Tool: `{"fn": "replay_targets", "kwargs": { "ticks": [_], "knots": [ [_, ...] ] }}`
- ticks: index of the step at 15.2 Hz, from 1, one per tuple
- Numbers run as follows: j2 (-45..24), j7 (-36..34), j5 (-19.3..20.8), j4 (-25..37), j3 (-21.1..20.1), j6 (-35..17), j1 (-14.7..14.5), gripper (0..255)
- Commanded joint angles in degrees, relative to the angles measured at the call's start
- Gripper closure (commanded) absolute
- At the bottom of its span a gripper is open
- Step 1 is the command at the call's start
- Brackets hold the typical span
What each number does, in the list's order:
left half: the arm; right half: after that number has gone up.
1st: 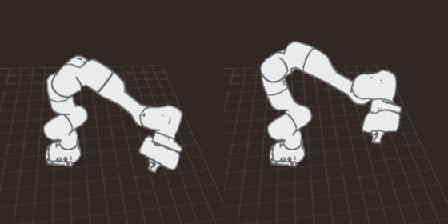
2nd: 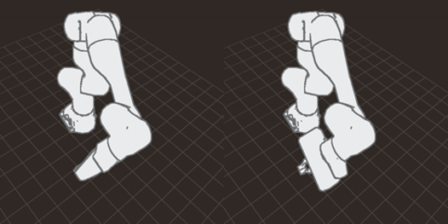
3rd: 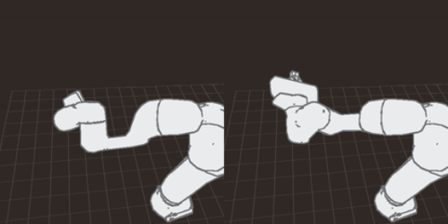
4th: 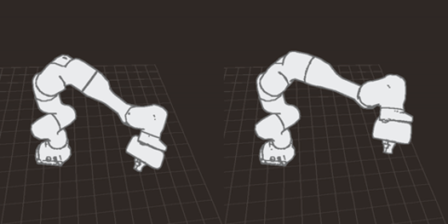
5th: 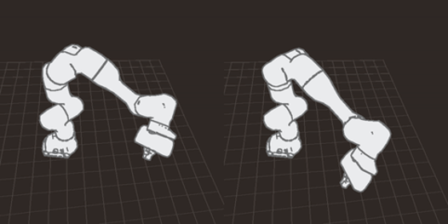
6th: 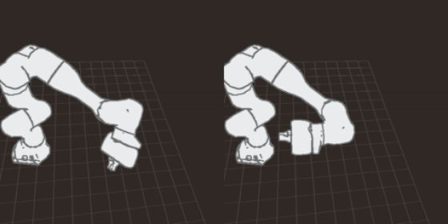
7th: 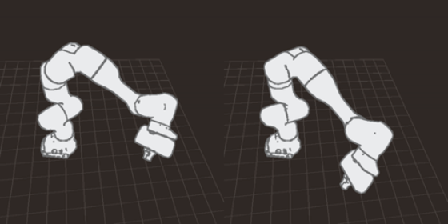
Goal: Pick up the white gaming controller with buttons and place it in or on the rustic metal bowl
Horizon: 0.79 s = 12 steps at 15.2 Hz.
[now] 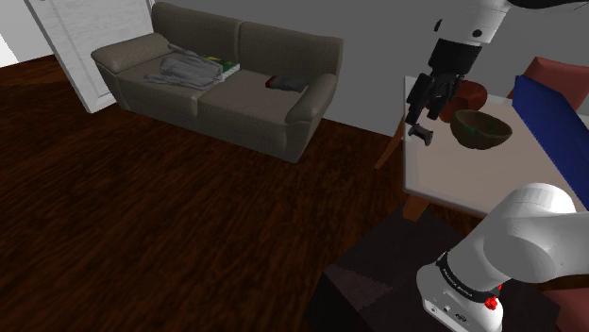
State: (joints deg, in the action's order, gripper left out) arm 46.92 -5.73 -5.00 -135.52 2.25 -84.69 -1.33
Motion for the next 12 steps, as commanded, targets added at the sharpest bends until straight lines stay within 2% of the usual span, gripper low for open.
{"fn": "replay_targets", "kwargs": {
  "ticks": [1, 12],
  "knots": [
    [0.0, 0.0, 0.0, 0.0, 0.0, 0.0, 0.0, 0],
    [-6.5, 16.4, 7.7, -2.7, 15.8, -9.1, 4.0, 0]
  ]
}}
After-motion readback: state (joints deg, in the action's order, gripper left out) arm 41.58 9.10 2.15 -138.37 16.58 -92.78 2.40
